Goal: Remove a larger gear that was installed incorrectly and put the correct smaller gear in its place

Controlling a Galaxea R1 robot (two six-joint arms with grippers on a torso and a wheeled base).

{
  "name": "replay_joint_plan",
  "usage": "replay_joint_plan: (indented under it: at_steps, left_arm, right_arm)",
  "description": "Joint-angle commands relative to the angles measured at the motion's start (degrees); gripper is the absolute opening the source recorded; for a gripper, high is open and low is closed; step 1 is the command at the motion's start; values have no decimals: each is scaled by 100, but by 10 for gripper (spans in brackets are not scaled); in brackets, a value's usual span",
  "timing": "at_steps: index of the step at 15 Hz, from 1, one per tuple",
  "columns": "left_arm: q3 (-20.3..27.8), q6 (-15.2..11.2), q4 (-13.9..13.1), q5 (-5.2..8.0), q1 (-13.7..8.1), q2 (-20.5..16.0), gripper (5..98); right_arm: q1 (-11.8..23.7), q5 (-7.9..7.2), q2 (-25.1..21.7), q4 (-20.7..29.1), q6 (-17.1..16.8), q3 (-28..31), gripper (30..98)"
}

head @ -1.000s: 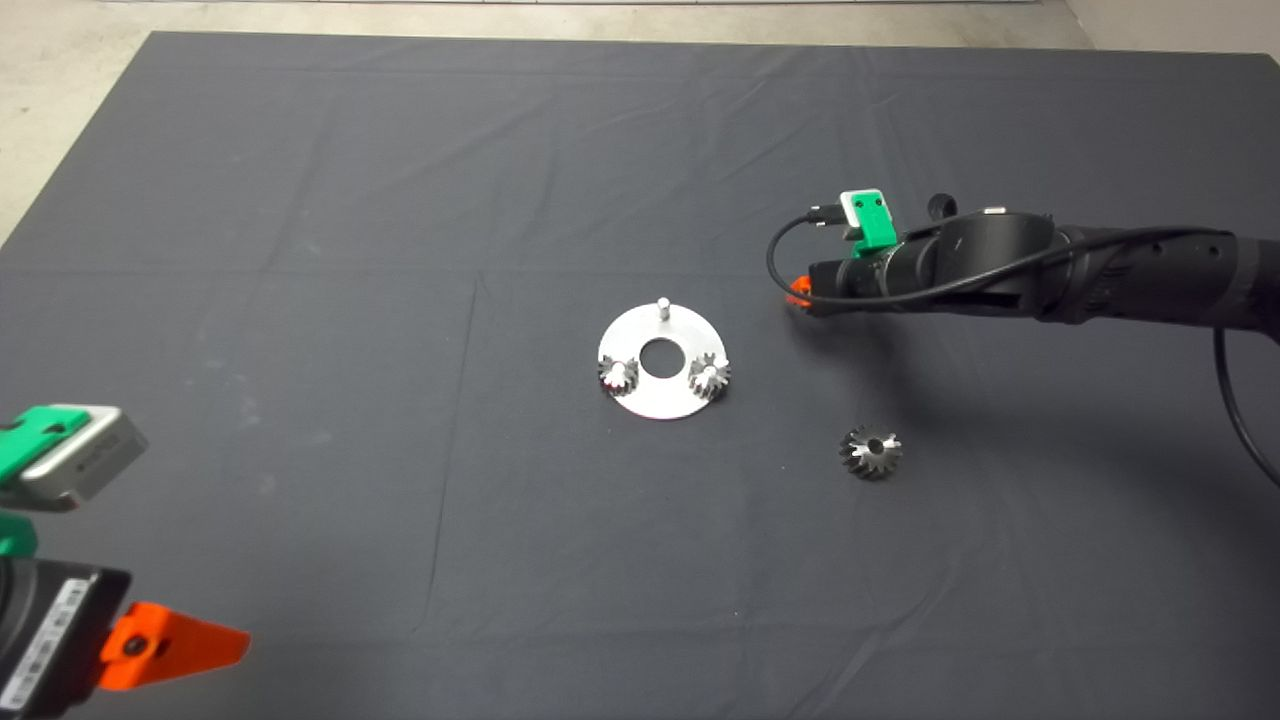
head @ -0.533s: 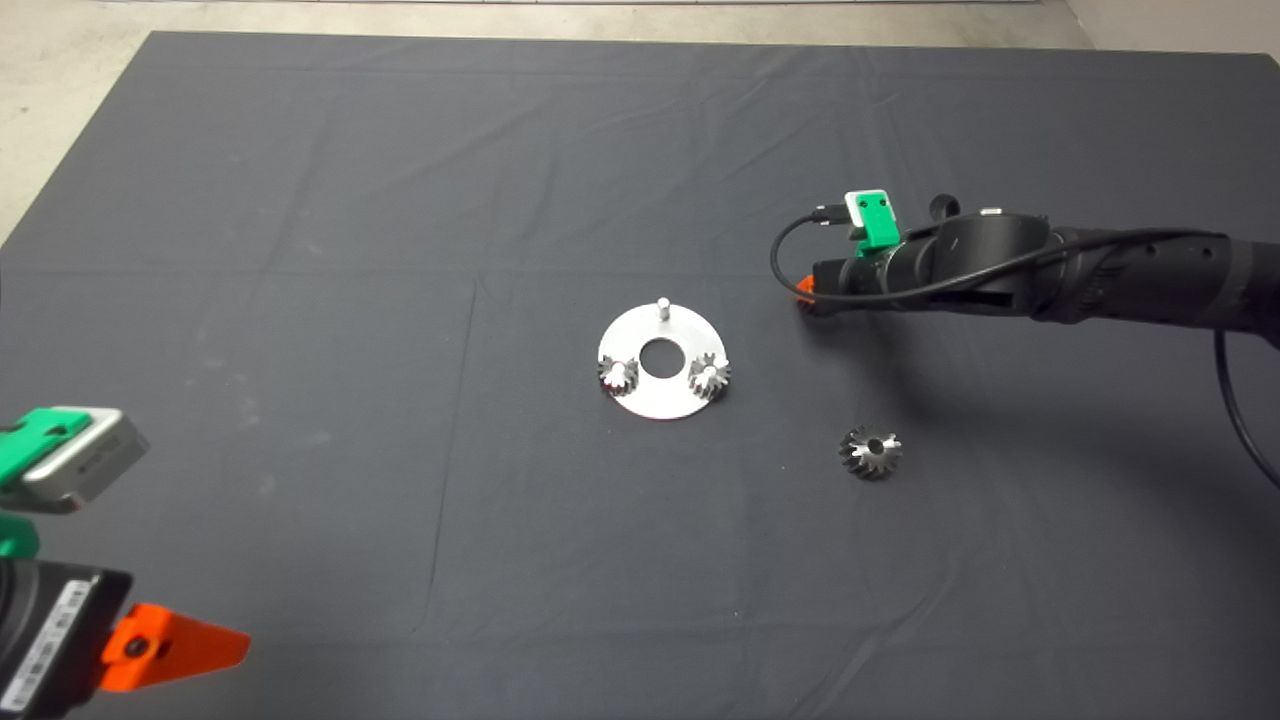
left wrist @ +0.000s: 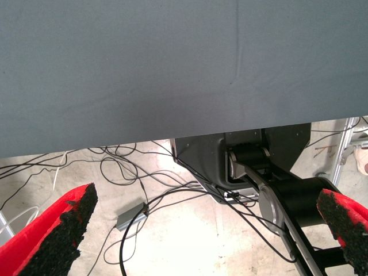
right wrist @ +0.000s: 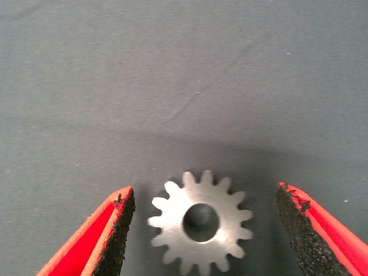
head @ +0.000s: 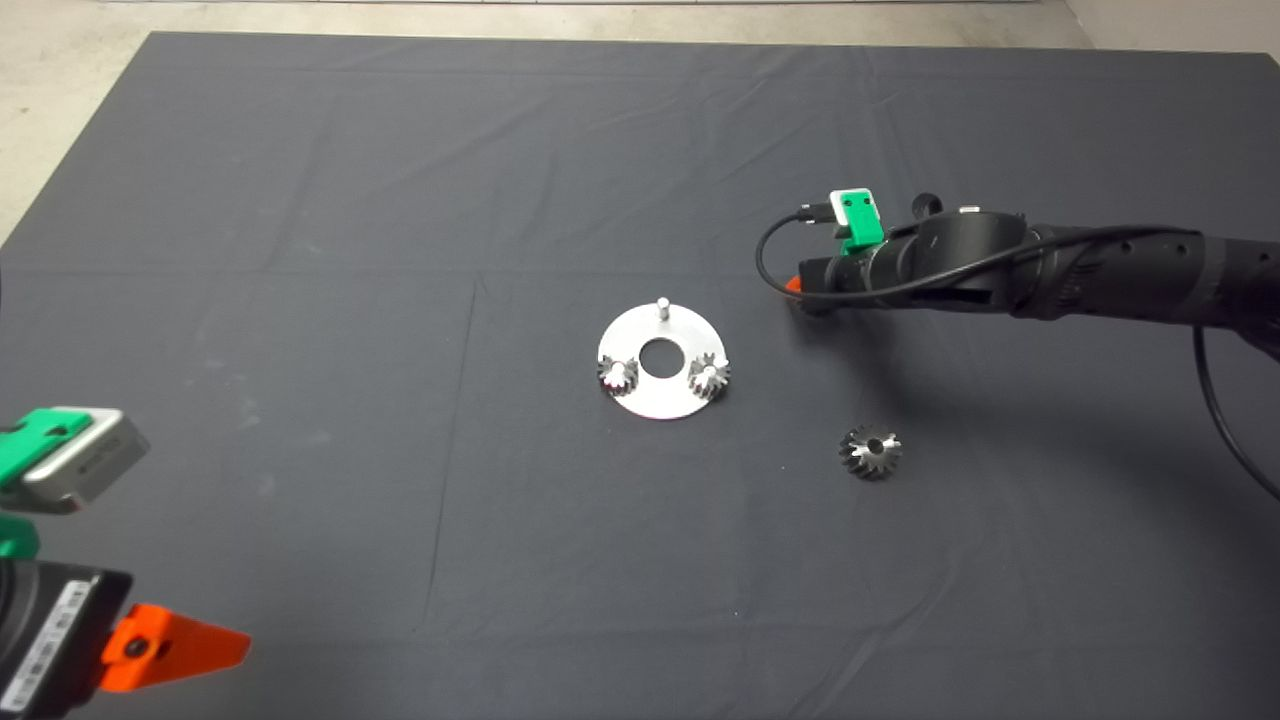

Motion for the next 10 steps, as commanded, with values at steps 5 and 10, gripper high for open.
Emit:
replay_joint_plan:
  at_steps: [5,10]
  left_arm:
    - [66,7,-64,35,1,9,983]
    - [66,7,-64,26,1,9,983]
  right_arm:
    - [18,6,-21,-159,64,9,605]
    - [-8,6,-47,-159,64,32,554]
